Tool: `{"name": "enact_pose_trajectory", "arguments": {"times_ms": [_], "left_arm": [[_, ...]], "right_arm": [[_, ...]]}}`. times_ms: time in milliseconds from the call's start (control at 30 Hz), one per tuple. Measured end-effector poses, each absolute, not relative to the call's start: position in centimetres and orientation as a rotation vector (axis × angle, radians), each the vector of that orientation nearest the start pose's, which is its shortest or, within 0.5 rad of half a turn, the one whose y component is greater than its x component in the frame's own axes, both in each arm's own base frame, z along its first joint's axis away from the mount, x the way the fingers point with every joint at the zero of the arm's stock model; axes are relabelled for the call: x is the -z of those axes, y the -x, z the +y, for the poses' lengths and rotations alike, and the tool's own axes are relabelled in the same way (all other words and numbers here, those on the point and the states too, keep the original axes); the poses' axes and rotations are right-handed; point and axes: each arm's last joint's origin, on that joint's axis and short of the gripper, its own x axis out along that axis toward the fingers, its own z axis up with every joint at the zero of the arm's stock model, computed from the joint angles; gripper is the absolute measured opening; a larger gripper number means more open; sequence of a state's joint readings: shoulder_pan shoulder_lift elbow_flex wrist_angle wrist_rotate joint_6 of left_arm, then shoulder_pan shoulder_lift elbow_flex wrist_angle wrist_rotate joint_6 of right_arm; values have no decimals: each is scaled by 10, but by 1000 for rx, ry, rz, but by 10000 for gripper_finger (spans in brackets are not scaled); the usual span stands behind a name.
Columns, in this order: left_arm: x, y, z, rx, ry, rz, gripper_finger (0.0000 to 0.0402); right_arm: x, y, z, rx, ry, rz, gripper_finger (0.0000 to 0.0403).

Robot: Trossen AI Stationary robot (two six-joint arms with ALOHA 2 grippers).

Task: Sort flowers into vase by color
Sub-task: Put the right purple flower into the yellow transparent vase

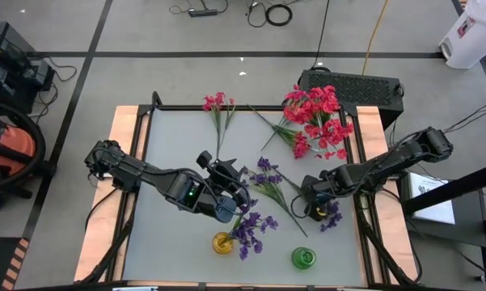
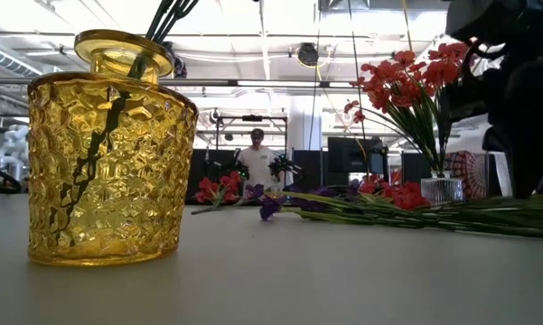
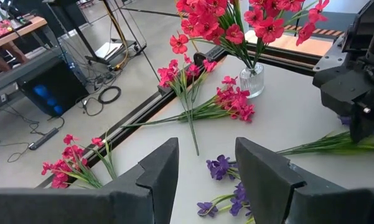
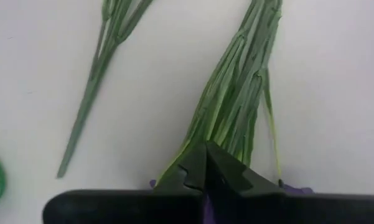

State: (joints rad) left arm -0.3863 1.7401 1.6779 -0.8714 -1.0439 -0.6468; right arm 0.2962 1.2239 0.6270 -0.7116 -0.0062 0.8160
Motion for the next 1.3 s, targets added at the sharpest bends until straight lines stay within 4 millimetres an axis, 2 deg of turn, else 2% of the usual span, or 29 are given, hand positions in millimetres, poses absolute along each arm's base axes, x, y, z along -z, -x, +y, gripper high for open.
{"name": "enact_pose_trajectory", "arguments": {"times_ms": [500,833,967,1300], "left_arm": [[-342,-345,-113,-791,-23,478,167],[-342,-344,-113,-790,-23,478,167],[-342,-344,-113,-791,-23,478,167],[-342,-345,-113,-790,-23,477,167]], "right_arm": [[-207,-148,47,196,-610,1234,0],[-208,-147,46,212,-601,1215,5],[-203,-150,47,225,-563,1259,39],[-182,-163,50,278,-435,1362,156]]}}
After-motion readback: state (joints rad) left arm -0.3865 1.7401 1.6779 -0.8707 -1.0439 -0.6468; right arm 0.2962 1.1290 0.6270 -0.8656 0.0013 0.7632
